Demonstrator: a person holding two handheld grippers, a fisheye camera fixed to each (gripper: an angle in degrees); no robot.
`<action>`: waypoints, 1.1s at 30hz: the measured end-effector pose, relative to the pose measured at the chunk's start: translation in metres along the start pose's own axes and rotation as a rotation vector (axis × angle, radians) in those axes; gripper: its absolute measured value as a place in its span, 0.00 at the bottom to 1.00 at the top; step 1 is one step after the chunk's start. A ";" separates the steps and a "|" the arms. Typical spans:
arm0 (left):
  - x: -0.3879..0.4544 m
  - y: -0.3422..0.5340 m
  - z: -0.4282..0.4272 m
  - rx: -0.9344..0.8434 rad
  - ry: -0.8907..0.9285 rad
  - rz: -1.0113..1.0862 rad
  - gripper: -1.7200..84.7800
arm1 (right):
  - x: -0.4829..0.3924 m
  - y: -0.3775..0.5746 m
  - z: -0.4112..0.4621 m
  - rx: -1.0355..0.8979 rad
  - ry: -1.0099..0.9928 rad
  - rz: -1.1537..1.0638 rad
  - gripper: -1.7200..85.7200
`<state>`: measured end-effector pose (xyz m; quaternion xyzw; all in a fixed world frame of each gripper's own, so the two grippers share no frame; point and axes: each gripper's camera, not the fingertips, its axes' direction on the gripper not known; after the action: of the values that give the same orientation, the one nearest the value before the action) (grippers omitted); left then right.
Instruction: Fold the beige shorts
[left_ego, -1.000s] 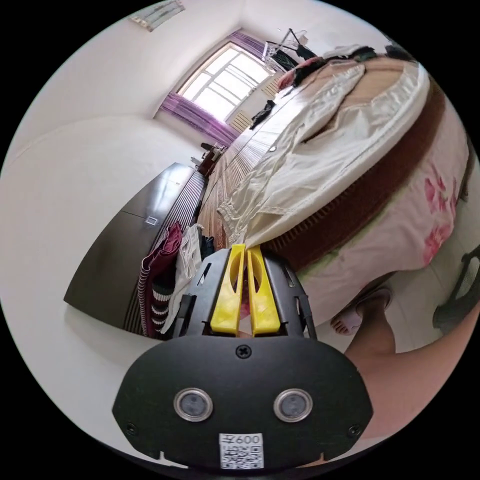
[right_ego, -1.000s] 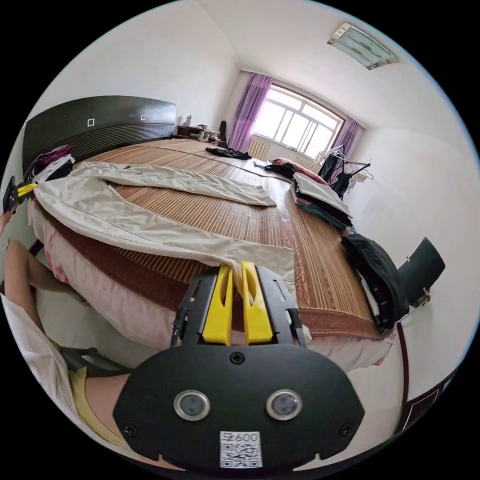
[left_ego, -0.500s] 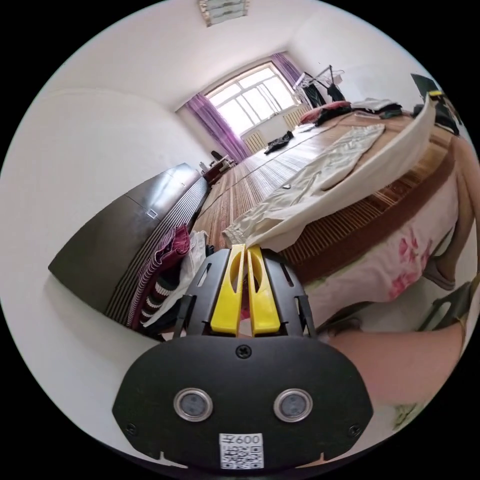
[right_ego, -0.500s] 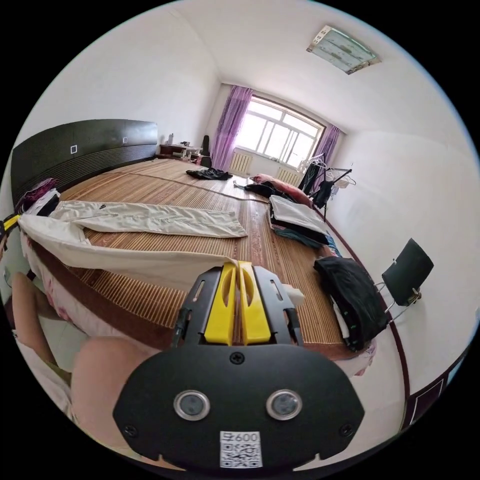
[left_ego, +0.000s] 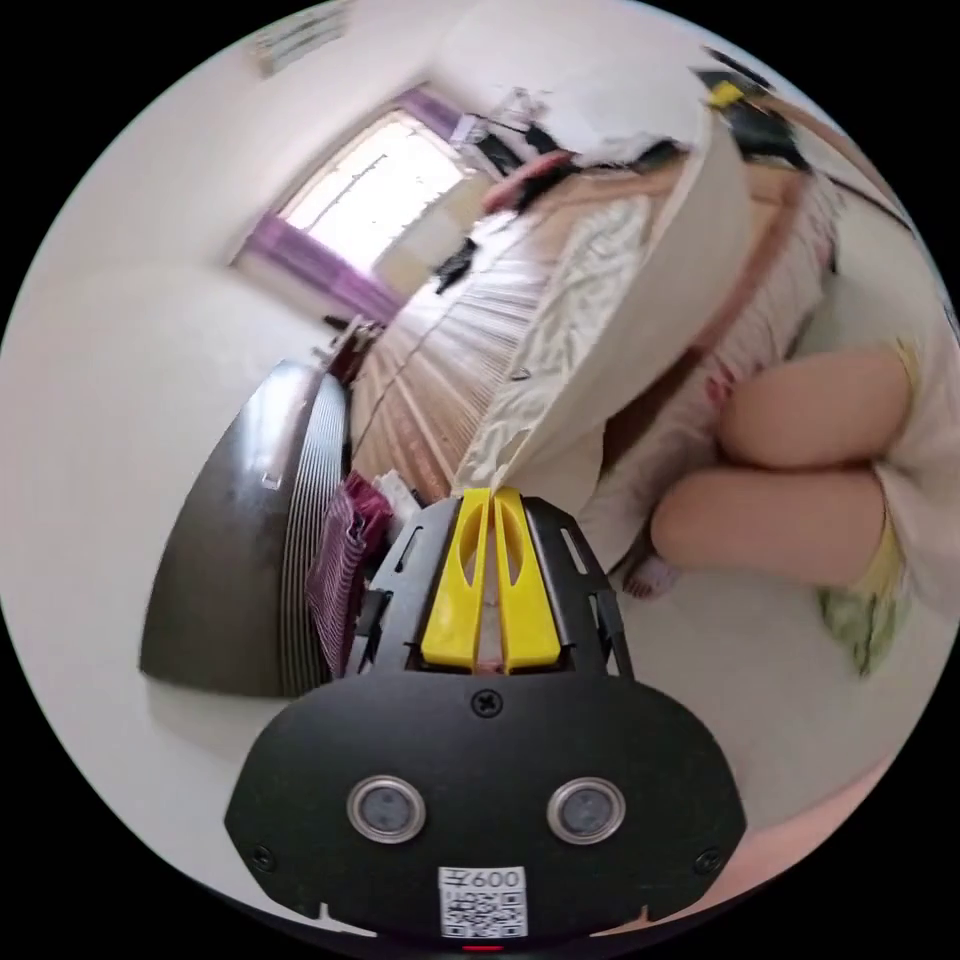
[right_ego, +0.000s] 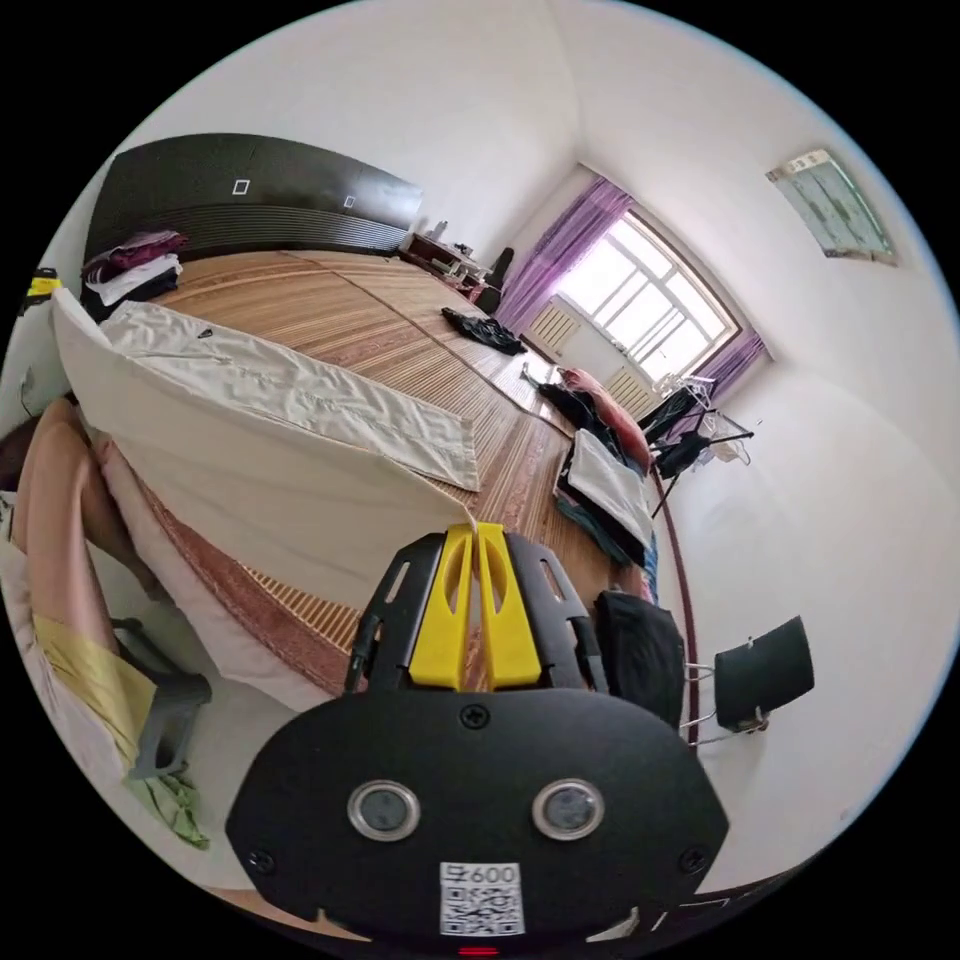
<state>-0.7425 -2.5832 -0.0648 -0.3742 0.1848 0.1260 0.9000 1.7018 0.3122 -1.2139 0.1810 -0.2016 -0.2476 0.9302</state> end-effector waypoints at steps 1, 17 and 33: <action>0.006 -0.017 0.006 -0.018 0.027 0.118 0.03 | 0.003 -0.020 0.016 -0.016 0.021 -0.019 0.01; -0.101 -0.205 0.265 -0.123 0.358 0.244 0.03 | -0.053 -0.301 0.419 -0.532 -0.080 -0.304 0.01; -0.149 -0.264 0.322 0.028 0.095 -0.087 0.04 | -0.070 -0.379 0.483 -0.516 0.035 -0.403 0.02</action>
<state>-0.7036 -2.5459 0.3740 -0.3749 0.2124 0.0661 0.9000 1.2746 -0.0729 -0.9870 -0.0203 -0.0763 -0.4665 0.8810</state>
